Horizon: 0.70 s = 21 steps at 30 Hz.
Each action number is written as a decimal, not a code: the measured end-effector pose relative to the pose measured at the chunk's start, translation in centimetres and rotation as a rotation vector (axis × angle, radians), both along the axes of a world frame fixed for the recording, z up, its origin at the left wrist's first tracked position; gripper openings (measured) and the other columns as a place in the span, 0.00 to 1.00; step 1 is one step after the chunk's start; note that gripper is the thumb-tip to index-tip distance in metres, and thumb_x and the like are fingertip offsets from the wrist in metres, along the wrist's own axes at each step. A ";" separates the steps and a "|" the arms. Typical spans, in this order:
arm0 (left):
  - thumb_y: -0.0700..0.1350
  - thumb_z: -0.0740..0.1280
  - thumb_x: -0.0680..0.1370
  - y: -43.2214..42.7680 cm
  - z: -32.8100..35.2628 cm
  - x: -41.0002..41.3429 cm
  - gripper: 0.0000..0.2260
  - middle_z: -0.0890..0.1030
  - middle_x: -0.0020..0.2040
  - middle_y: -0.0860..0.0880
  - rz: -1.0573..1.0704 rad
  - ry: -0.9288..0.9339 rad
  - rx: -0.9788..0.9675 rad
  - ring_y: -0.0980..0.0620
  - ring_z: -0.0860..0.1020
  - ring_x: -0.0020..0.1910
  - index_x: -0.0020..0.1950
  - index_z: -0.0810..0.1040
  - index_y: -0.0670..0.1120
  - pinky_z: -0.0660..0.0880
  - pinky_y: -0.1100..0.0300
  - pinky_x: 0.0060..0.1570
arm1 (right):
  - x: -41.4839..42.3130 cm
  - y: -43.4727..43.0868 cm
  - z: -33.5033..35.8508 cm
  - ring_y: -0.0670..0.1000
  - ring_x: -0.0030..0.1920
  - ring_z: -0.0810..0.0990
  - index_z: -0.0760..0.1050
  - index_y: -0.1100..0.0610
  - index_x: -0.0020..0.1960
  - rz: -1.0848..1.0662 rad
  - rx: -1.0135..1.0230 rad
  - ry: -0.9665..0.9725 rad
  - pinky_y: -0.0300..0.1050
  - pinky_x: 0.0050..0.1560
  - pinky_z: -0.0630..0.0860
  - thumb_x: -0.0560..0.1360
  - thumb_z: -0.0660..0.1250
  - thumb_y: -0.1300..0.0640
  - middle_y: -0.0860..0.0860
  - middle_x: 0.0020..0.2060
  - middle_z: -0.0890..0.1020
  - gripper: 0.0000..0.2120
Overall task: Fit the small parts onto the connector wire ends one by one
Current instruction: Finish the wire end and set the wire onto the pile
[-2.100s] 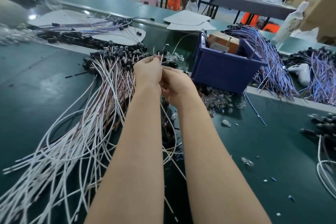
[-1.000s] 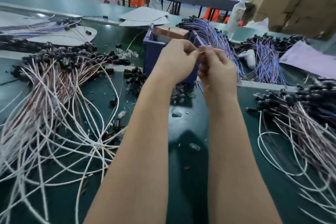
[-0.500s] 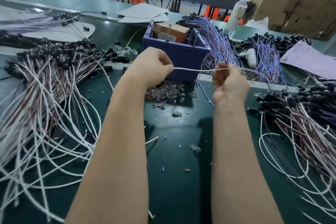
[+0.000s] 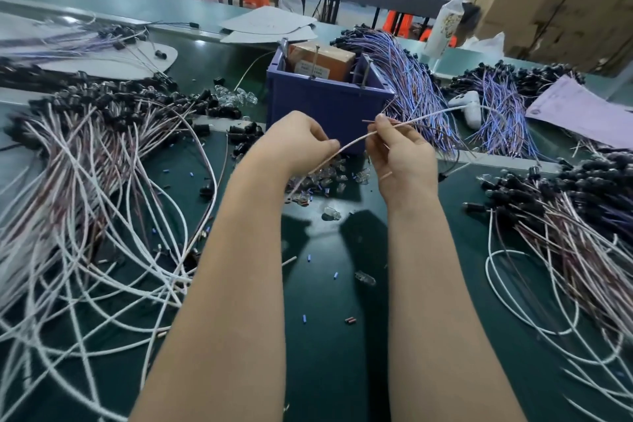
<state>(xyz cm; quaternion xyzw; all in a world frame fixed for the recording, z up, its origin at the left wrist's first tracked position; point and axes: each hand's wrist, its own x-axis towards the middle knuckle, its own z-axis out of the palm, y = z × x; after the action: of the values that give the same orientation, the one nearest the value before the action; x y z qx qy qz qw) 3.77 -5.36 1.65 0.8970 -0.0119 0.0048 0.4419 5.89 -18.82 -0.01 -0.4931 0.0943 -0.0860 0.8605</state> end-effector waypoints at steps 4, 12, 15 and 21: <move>0.53 0.64 0.79 0.9 0.4 -0.4 0.10 0.79 0.35 0.55 -0.105 0.028 0.031 0.65 0.75 0.28 0.46 0.82 0.48 0.69 0.70 0.26 | 0.1 -0.2 0.0 0.43 0.31 0.77 0.73 0.57 0.36 -0.090 0.088 -0.006 0.33 0.34 0.76 0.76 0.67 0.65 0.49 0.28 0.79 0.11; 0.44 0.60 0.82 0.3 0.0 -0.6 0.11 0.82 0.35 0.53 -0.223 0.079 -0.045 0.59 0.79 0.32 0.43 0.80 0.46 0.73 0.72 0.32 | 0.2 -1.0 0.3 0.42 0.28 0.77 0.73 0.57 0.37 -0.180 0.194 -0.021 0.33 0.32 0.76 0.76 0.68 0.64 0.49 0.27 0.79 0.10; 0.44 0.62 0.81 -0.3 -0.1 -0.1 0.10 0.78 0.31 0.53 -0.118 -0.062 -0.085 0.61 0.73 0.26 0.45 0.81 0.46 0.70 0.70 0.29 | 0.0 -0.6 0.4 0.44 0.28 0.76 0.74 0.56 0.37 -0.010 0.096 0.031 0.34 0.29 0.74 0.75 0.68 0.62 0.48 0.26 0.80 0.09; 0.47 0.63 0.80 -1.3 -0.7 0.1 0.07 0.75 0.30 0.54 -0.071 -0.140 -0.080 0.60 0.69 0.28 0.47 0.81 0.48 0.65 0.67 0.30 | 0.1 0.7 -0.1 0.42 0.25 0.77 0.74 0.59 0.37 0.120 -0.048 -0.021 0.32 0.30 0.75 0.76 0.66 0.66 0.48 0.23 0.79 0.09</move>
<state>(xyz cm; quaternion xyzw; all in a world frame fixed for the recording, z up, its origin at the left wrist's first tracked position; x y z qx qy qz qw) 3.86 -6.61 0.92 0.8750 -0.0744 0.0522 0.4755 6.02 -18.07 -0.13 -0.5176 0.0535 -0.0415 0.8529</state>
